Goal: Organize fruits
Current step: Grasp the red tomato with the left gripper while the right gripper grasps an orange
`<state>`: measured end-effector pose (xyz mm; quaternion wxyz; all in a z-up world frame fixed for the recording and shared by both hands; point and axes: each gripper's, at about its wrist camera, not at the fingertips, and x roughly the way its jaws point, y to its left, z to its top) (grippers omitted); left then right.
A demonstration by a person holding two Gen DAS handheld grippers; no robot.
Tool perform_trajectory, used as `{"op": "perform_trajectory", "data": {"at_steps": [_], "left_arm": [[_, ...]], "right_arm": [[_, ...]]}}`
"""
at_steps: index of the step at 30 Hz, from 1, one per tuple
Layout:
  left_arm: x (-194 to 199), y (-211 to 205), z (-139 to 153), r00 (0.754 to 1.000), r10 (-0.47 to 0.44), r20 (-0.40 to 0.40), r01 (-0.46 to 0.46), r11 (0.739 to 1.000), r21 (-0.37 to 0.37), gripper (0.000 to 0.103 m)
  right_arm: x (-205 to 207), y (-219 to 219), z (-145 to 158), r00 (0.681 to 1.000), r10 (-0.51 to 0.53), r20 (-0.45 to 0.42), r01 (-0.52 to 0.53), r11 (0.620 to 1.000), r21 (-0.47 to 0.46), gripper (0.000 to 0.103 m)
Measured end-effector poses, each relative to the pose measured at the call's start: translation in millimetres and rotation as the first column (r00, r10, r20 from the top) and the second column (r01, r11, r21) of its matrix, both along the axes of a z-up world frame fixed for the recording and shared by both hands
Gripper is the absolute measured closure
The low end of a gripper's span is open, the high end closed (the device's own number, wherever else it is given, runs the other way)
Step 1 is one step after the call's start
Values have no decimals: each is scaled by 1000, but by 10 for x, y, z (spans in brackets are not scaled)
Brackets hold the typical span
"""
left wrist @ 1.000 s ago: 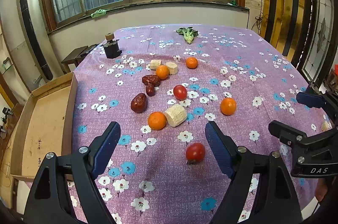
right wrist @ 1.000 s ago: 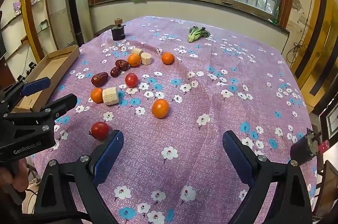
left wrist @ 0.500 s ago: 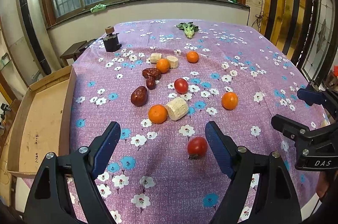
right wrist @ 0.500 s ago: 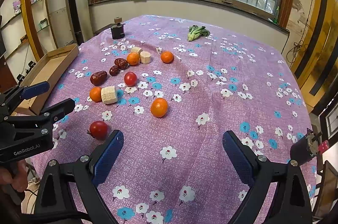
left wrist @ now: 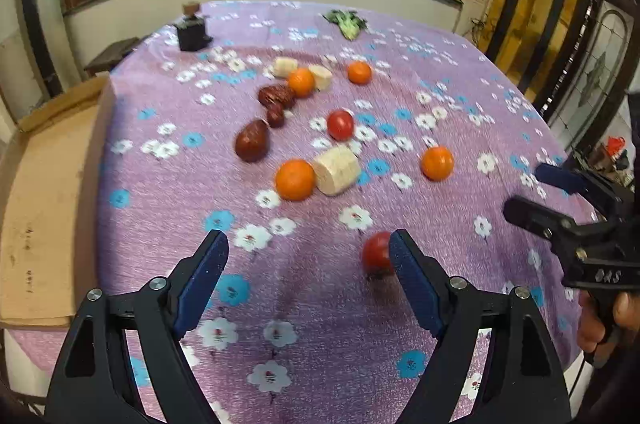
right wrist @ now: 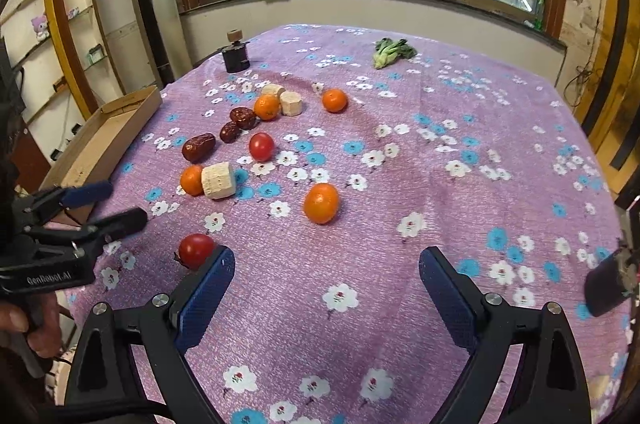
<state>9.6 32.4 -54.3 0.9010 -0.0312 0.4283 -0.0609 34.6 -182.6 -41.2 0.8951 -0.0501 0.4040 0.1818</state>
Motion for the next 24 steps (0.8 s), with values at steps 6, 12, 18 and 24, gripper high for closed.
{"op": "perform_trajectory", "data": {"at_steps": [6,12,18,24], "left_arm": [[74,-180,-111,996,-82,-41,82,997,5,20],[174,-421,-260,986,-150,-75,155,986,62,21],[235,-497,-380,980,-181,-78,188,978,91,52],[225,-459,-363,980,-188,-66,193,979,70,77]], "right_arm": [[156,97,-91,999,35,-22,-35,999,12,20],[405,195,-246,997,54,-51,-53,998,16,40],[641,243,-440,997,26,-75,-28,999,-21,44],[726,222,-533,996,-2,-85,1,1000,-16,70]]}}
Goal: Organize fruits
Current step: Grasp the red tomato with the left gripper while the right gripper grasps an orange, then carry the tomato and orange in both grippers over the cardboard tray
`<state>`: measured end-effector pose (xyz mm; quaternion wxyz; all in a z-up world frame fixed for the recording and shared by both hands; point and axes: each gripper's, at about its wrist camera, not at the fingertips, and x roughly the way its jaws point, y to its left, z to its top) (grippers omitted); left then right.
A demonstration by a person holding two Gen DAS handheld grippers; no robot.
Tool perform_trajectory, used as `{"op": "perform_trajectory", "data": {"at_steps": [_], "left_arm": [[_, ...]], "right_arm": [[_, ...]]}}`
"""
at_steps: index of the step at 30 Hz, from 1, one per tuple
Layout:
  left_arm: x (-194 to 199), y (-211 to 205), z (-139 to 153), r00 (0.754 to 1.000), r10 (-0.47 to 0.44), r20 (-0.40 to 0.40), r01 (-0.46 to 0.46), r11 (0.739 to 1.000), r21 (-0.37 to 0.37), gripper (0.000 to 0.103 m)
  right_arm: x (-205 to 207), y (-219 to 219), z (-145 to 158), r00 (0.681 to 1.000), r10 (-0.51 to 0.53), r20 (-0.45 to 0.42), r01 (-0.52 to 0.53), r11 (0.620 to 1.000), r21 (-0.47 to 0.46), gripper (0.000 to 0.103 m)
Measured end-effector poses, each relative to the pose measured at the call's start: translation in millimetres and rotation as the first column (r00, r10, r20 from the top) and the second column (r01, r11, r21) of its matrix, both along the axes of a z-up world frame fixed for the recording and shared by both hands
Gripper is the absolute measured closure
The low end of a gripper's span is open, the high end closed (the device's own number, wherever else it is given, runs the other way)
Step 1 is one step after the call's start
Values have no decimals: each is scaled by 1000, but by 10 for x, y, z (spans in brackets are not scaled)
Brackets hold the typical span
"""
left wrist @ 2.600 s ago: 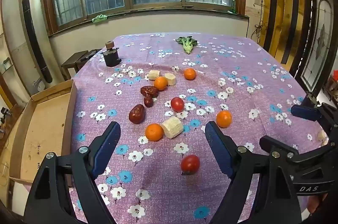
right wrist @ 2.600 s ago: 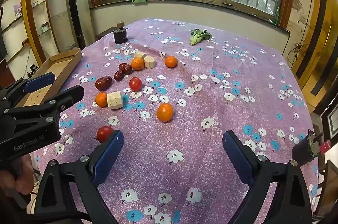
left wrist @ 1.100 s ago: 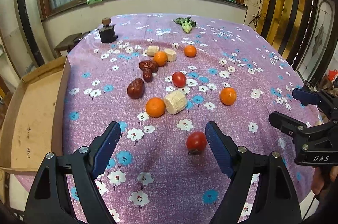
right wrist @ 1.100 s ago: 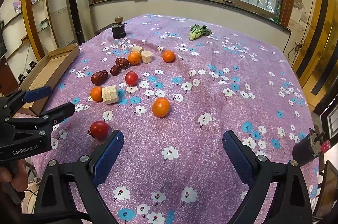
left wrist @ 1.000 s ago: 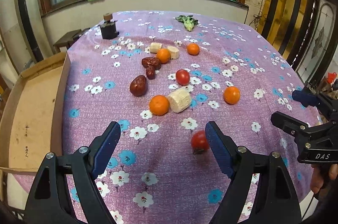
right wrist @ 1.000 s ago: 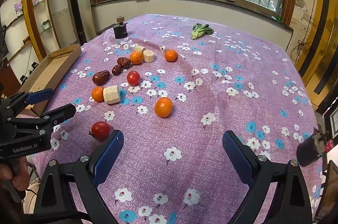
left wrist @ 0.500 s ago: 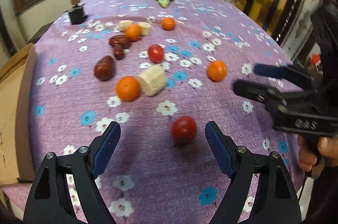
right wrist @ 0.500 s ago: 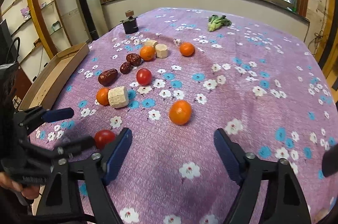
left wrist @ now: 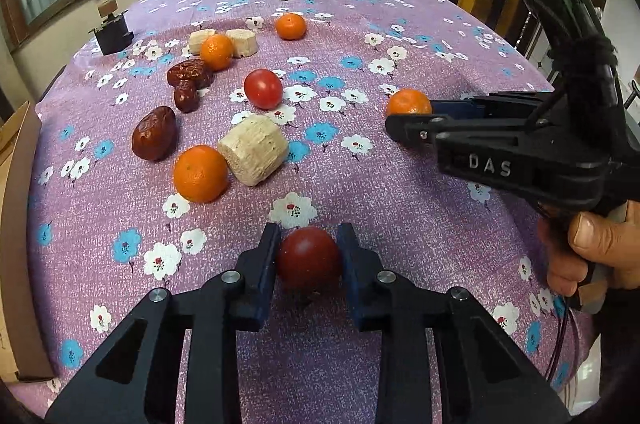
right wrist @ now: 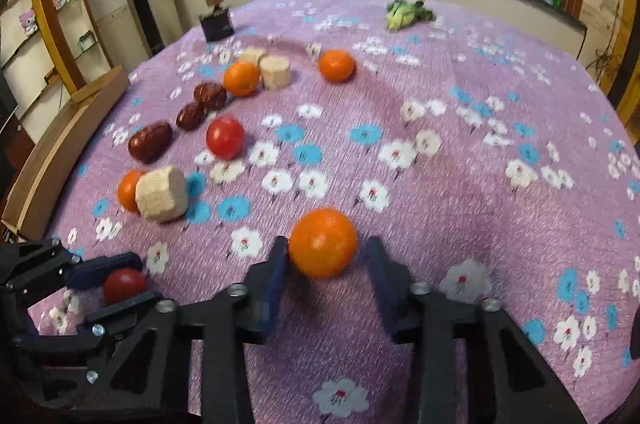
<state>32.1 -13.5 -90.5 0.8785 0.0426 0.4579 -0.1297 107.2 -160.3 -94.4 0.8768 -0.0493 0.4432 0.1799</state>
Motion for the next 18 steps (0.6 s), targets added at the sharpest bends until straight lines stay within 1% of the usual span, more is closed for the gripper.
{"op": "perform_trajectory", "data": {"at_steps": [4,9,14,18], "left_arm": [[-71,99,36,1000,13,4,-13,1000,-12,77],[-175,328,152,997,66,29,-66,998,-17,77],[-284,569,257,990,131,54,-131,991,-10,77],[-340,724,319,982,172,75,-173,985,-5,77]], "right_arm": [[-101,-39,95,1000,-1,2,1,999,35,71],[-294,-13,280,1000,22,23,-23,997,69,71],[-455,100,418,998,56,38,-59,993,99,71],[-555,221,492,995,86,51,-91,990,104,71]]}}
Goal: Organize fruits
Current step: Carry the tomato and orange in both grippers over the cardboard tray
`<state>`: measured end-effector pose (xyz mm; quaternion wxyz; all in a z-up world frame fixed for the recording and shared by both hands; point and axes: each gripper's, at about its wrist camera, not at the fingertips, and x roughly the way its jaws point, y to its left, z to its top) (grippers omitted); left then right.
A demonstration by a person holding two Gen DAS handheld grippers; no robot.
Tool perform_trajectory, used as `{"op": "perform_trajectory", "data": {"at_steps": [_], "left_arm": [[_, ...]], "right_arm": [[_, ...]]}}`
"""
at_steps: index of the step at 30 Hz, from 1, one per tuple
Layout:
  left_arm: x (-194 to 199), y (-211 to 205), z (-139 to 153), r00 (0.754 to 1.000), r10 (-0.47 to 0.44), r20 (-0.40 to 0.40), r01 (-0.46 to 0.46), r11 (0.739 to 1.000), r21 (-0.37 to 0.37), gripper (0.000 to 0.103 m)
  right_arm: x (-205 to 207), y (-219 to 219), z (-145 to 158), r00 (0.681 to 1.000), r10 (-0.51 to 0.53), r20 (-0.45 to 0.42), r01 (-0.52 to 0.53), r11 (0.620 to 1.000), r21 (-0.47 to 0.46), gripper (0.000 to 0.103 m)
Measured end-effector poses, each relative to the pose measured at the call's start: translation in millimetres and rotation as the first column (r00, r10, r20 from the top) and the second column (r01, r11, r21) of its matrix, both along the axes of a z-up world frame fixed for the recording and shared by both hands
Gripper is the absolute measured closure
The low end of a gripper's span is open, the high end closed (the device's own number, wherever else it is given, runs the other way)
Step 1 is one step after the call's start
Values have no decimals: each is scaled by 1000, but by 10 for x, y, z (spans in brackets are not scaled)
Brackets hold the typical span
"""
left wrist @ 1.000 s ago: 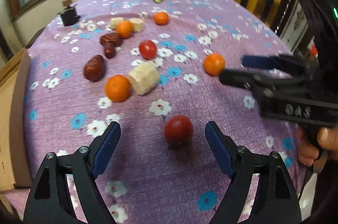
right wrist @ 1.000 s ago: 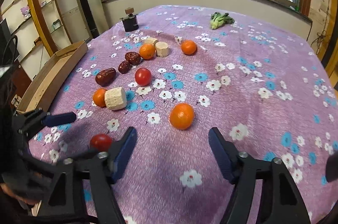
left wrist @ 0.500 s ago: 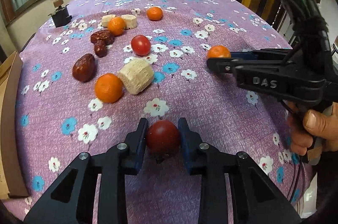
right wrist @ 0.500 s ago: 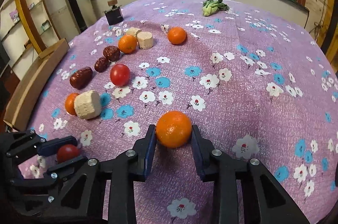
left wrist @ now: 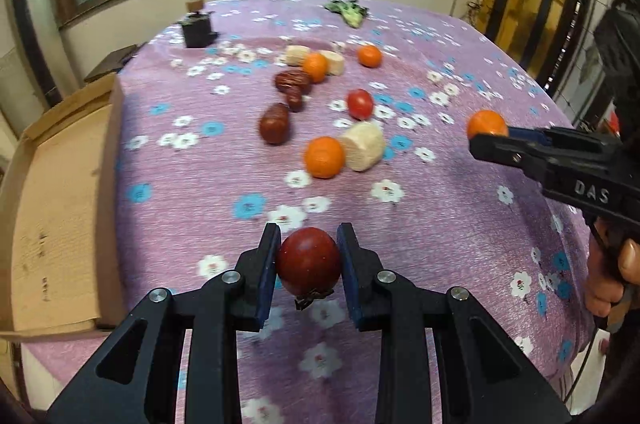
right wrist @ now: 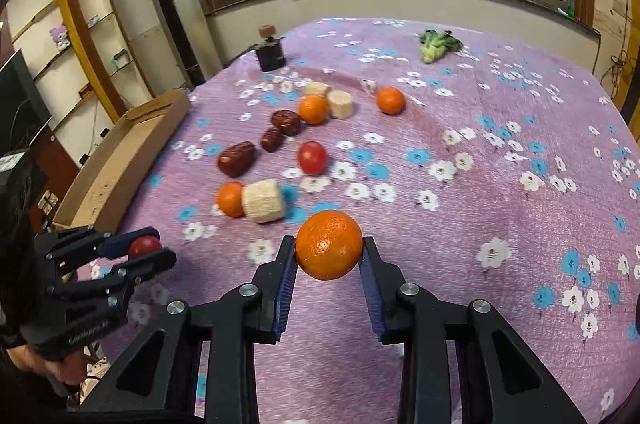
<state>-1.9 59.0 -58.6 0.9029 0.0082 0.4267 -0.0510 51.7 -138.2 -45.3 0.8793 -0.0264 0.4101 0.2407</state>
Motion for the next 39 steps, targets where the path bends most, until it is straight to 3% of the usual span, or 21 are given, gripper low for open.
{"op": "perform_trajectory", "data": {"at_steps": [26,39], "left_arm": [[-212,562,190,990,127,60,-126,992,-16,77],[-284,1014,224,971,226,72,-225,974,-20,76]], "right_arm": [[-261,663,98,989,150,15,-150,989,-4,71],[-364,1263,145,959,283,16,-284,959,28,71]]}}
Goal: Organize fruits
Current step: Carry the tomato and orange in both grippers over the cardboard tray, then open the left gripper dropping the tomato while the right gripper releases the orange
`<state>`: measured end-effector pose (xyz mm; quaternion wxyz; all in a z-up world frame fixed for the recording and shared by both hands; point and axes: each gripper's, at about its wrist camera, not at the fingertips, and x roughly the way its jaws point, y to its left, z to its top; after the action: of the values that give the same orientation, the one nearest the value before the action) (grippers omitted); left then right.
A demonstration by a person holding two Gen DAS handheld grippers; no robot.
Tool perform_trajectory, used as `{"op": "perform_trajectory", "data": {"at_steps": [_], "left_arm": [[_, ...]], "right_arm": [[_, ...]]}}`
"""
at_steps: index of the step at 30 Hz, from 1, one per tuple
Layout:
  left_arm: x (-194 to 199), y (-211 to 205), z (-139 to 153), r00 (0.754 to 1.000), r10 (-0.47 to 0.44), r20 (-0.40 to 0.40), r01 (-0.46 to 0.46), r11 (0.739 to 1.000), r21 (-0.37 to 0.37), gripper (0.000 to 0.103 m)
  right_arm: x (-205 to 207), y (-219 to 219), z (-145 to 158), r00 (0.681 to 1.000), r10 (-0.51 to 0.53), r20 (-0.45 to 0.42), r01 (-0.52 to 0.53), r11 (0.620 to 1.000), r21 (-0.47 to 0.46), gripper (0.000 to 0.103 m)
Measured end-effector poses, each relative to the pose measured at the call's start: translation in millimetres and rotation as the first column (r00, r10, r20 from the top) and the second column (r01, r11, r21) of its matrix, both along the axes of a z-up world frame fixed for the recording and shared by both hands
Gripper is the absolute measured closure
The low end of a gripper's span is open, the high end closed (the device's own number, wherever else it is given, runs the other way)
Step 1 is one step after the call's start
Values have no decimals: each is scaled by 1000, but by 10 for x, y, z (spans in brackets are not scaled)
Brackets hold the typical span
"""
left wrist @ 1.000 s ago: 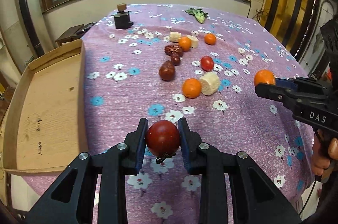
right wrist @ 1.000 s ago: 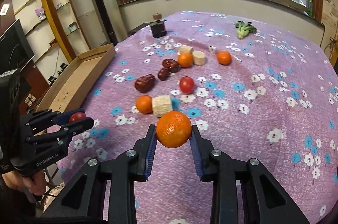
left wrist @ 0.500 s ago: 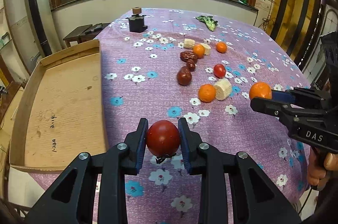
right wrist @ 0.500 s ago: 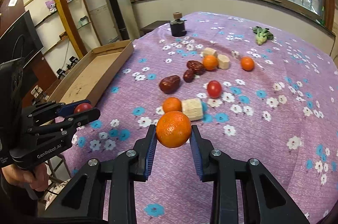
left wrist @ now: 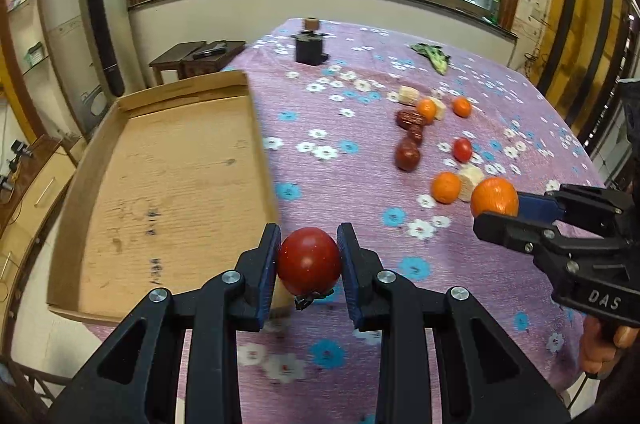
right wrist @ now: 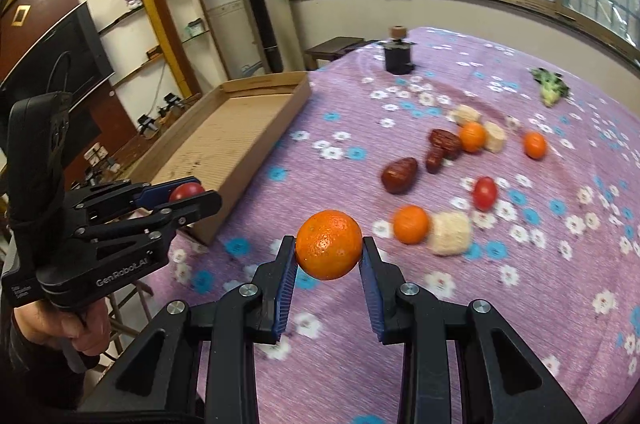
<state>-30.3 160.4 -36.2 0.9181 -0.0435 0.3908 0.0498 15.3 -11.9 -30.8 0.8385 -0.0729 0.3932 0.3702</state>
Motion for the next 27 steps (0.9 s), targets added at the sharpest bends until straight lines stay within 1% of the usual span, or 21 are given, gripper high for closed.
{"op": "perform_trajectory", "data": {"at_steps": [7,14,18,22,24,27], "left_arm": [[-73,495,20,994,109,5,-109,994,8,77],[-139,945,-31,979,204,0,-204,979,4,76],[-125,1114,-126,973,231,-20,-231,973,-10,76],[-97,1196,-244,970,239,-45,-240,971,-23,76],[-77,1203,-294,971,233,-56,-235,972,-26,76],[-85,1203,-332,973,221,-66,-224,974,-29,76]], "right_arm": [[-68,546,32,993,120,-5,-120,993,20,71],[-131,1237,-56,965,260,-26,-260,966,17,71],[-131,1577,-177,951,306,-37,-306,952,-9,71],[-43,1818,-381,944,318,-90,-323,946,-40,71],[-17,1882,-476,940,324,-106,-331,941,-62,71],[-48,1866,-527,939,326,-106,-336,937,-98,71]]}}
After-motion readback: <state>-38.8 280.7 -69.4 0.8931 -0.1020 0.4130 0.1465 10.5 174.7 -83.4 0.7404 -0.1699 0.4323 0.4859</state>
